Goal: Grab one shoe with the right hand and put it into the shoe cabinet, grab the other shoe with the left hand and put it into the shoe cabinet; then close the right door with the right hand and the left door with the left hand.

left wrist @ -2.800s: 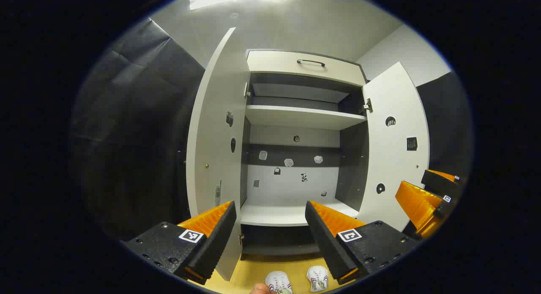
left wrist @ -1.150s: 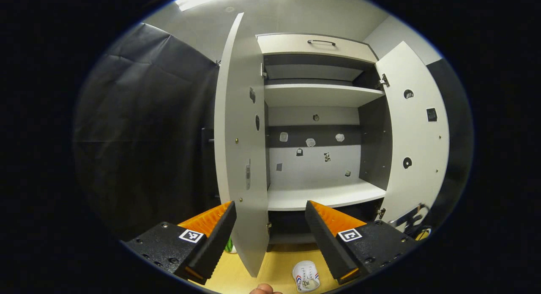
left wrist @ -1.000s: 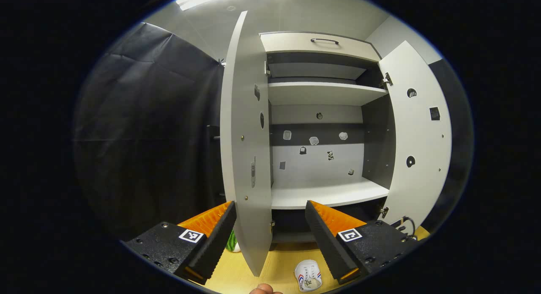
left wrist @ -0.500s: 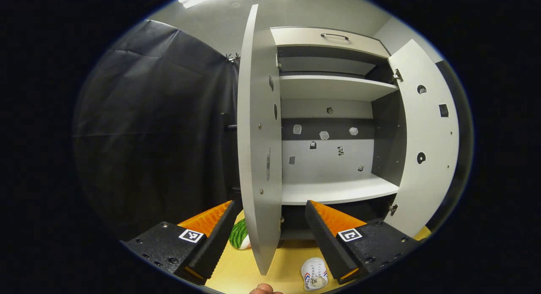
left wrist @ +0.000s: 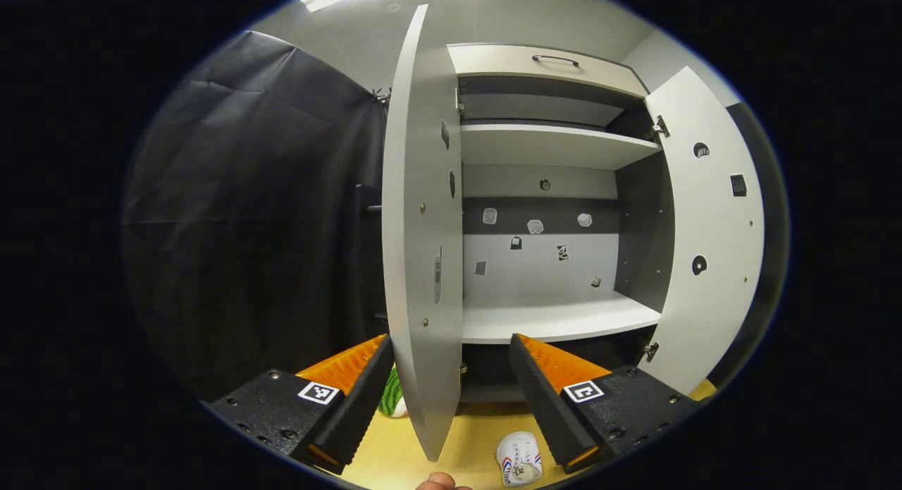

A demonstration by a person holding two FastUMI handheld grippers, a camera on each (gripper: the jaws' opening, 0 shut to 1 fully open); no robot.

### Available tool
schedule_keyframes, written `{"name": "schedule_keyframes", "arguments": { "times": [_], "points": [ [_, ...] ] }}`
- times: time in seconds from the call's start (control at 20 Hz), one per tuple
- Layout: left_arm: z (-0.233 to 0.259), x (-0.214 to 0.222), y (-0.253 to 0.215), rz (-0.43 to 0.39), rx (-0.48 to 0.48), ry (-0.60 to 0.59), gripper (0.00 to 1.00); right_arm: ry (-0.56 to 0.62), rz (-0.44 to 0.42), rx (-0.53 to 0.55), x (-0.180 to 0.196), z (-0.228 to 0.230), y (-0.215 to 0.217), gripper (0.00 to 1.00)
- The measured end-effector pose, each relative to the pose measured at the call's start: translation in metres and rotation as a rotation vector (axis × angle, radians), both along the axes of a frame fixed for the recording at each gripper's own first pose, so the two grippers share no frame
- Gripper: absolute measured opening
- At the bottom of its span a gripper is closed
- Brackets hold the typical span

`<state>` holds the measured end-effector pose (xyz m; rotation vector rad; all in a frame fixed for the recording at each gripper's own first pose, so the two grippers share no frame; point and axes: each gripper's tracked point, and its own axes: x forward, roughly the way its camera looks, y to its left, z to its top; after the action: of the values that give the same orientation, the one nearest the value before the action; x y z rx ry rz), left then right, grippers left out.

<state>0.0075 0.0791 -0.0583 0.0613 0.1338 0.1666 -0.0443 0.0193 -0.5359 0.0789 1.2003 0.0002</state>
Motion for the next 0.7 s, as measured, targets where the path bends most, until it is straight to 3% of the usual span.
{"name": "schedule_keyframes", "arguments": {
  "times": [0.3, 0.7],
  "points": [
    [-0.003, 0.002, 0.004, 0.005, -0.010, -0.007, 1.00, -0.067, -0.145, 0.106, 0.009, 0.046, -0.016, 0.06],
    [-0.016, 0.001, 0.012, 0.017, -0.016, 0.003, 0.99, -0.224, -0.164, 0.213, 0.041, 0.143, -0.003, 0.06]
  ]
}}
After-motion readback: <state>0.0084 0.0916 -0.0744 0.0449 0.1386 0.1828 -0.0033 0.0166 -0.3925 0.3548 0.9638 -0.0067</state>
